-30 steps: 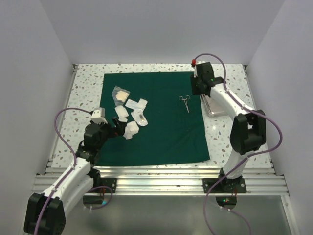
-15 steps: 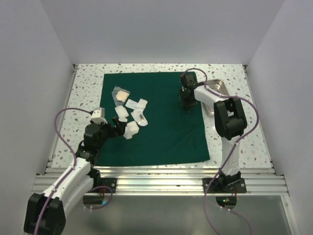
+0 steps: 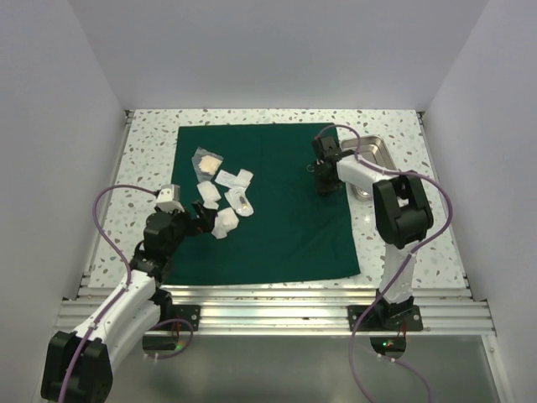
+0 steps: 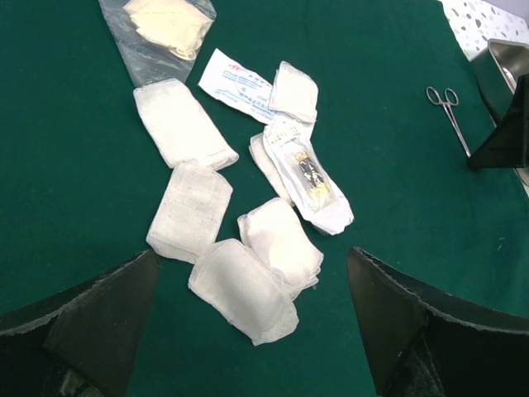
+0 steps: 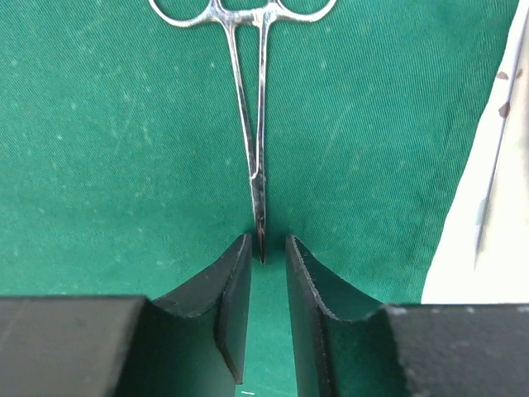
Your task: Prepare the surgical pack
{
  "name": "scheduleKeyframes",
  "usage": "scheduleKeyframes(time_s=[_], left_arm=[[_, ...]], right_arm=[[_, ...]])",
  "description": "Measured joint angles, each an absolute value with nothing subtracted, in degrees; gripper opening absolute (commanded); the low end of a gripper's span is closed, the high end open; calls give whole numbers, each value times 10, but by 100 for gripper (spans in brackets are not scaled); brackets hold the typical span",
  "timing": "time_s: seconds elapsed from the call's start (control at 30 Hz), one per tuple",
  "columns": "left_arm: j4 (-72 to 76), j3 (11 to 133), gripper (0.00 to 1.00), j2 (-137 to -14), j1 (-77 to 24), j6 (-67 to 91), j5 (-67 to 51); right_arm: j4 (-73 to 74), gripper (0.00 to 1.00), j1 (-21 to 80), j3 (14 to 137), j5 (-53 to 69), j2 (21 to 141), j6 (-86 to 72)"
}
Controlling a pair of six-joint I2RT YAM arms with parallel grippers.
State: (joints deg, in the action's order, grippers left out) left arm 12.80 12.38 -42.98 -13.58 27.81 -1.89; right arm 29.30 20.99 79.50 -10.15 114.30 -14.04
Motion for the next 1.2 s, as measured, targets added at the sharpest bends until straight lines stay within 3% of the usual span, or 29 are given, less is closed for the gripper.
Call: scheduleKeyframes(time_s=[0.3, 0.57, 1.2], left_arm=[[128, 124, 100, -430, -136, 278, -19], [128, 124, 100, -429, -136, 278, -19], [128, 124, 100, -427, -136, 274, -19]], right_arm=[[291, 22, 211, 792, -99, 1141, -144], [291, 0, 214, 792, -99, 1141, -144], [324, 0, 205, 785, -106, 1051, -127]])
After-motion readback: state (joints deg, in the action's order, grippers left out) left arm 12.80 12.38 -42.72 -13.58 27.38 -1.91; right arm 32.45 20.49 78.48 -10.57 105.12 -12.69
